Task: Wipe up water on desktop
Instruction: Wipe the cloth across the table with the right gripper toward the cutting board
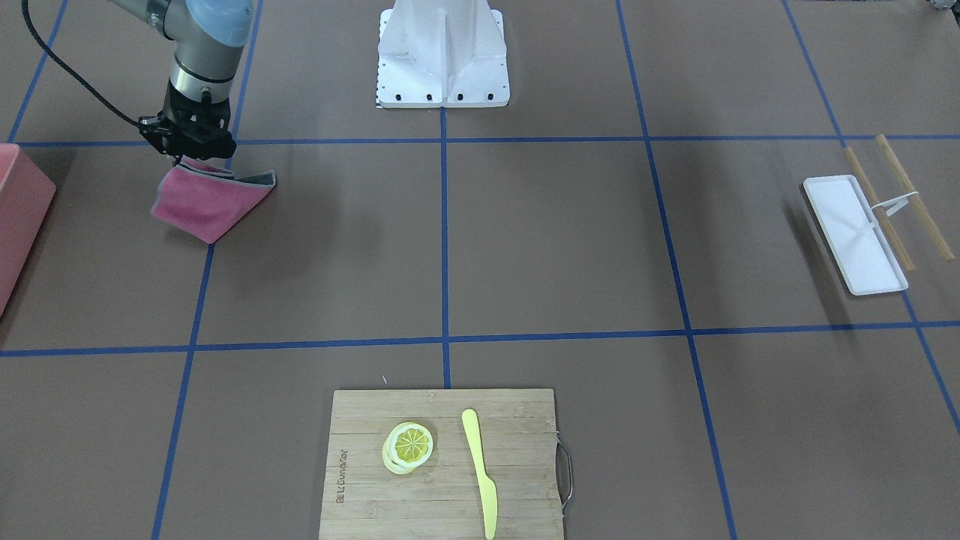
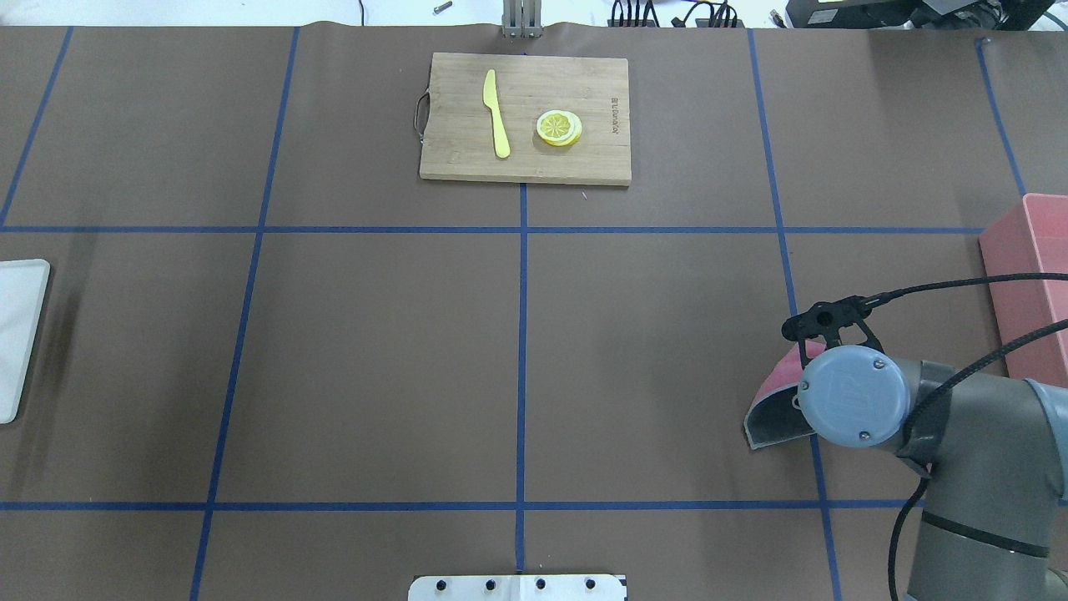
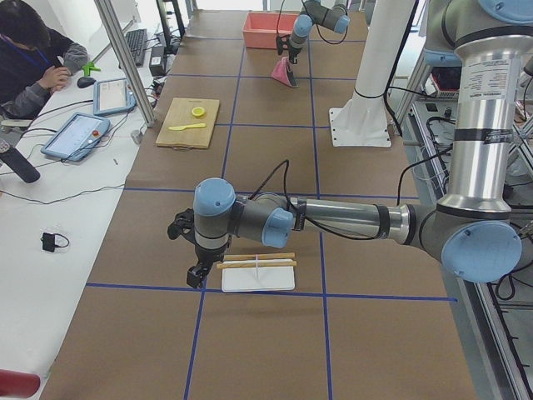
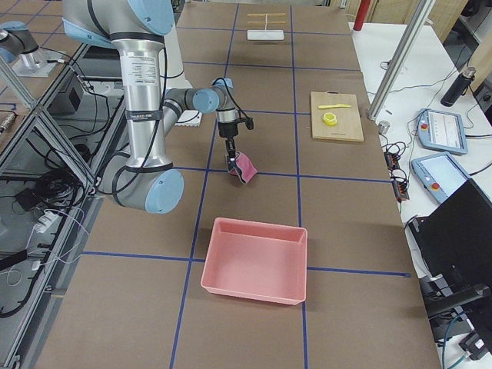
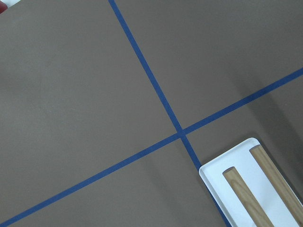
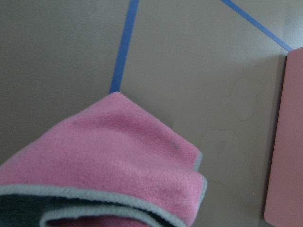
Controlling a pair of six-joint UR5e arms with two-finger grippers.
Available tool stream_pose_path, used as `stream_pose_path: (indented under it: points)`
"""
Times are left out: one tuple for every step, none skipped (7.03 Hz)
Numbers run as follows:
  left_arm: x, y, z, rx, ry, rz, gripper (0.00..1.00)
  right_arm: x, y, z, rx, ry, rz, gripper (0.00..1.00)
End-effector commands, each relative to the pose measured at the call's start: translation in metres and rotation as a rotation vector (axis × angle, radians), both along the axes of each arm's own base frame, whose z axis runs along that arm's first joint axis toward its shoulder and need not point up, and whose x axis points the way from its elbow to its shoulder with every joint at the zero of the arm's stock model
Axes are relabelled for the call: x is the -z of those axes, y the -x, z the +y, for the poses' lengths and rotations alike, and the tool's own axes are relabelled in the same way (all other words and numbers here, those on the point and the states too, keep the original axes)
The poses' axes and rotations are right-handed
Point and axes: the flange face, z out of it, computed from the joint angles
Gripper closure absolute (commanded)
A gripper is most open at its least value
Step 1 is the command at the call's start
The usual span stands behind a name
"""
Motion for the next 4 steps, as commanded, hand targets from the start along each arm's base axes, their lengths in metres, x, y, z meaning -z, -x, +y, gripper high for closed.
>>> stream_pose_path:
  points:
    - [0.0,0.0,0.0,0.001,0.001,0.0,0.01,0.059,0.069,-0.013,-0.043,-0.011,-0.093,1.0]
    - [0.0,0.0,0.0,0.001,0.002,0.0,0.01,0.085,0.1,-0.031,-0.078,-0.012,-0.124,1.0]
    - [0.001,-0.001,-0.001,-0.002,0.001,0.012,0.01,0.107,0.115,-0.041,-0.105,-0.015,-0.156,1.0]
    - [0.001,-0.002,-0.001,-0.004,0.001,0.018,0.01,0.127,0.121,-0.05,-0.115,-0.043,-0.239,1.0]
